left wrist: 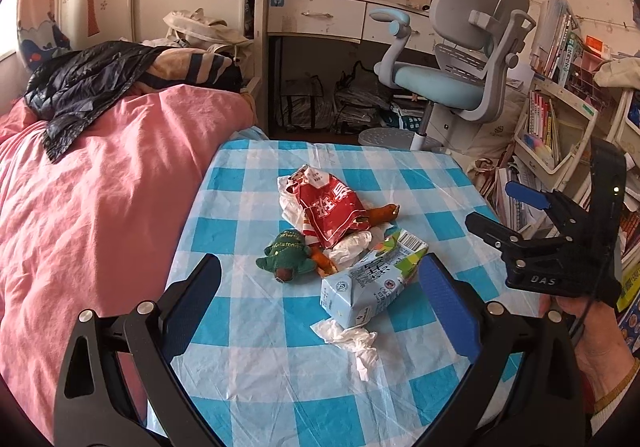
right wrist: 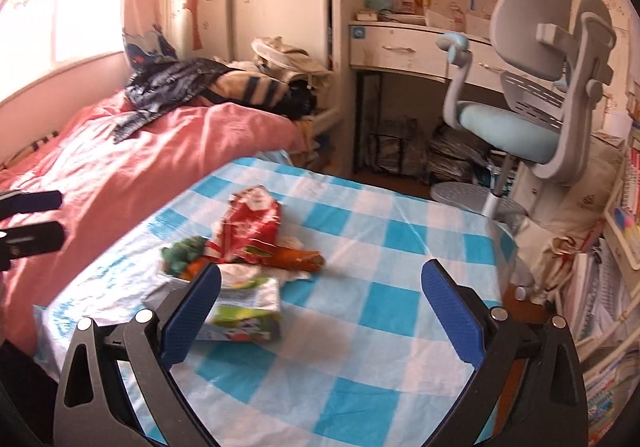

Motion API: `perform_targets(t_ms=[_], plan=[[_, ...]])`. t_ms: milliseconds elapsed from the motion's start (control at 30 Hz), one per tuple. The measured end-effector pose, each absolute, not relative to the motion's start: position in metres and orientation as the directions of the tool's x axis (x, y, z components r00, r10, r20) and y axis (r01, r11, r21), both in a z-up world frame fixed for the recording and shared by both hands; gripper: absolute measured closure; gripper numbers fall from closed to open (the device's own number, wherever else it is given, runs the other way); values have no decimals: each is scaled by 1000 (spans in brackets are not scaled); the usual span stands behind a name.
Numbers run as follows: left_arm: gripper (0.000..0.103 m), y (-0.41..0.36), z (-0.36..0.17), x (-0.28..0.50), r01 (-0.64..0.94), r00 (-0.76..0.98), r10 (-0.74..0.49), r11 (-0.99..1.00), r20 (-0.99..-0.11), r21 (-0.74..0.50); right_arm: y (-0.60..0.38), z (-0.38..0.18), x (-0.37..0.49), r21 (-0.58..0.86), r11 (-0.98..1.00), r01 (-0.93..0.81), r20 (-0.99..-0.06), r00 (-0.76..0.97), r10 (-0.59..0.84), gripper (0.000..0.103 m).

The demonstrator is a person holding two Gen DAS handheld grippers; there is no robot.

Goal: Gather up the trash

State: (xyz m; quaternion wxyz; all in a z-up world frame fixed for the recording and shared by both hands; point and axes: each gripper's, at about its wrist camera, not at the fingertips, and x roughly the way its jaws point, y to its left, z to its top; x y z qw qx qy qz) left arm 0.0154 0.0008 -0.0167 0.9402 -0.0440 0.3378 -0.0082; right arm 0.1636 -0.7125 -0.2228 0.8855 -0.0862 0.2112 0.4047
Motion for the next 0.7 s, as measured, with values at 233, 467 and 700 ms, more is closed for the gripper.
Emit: perform_targets(t_ms=[233,467,700], plan=[[7,3,-20,19,-43,758,-13,997,-652,-70,-709,-220,147,50,602,-797,-415,532,738,6],[7,6,-23,22,-50,747,-19,995,-664,-85,-703,-221,138,65,562,-825,-419,489,766,6],[7,5,-25,23,-48,739,-24,995,-673,-88,-701,-221,135,85,528,-845,-424,449,786,6]])
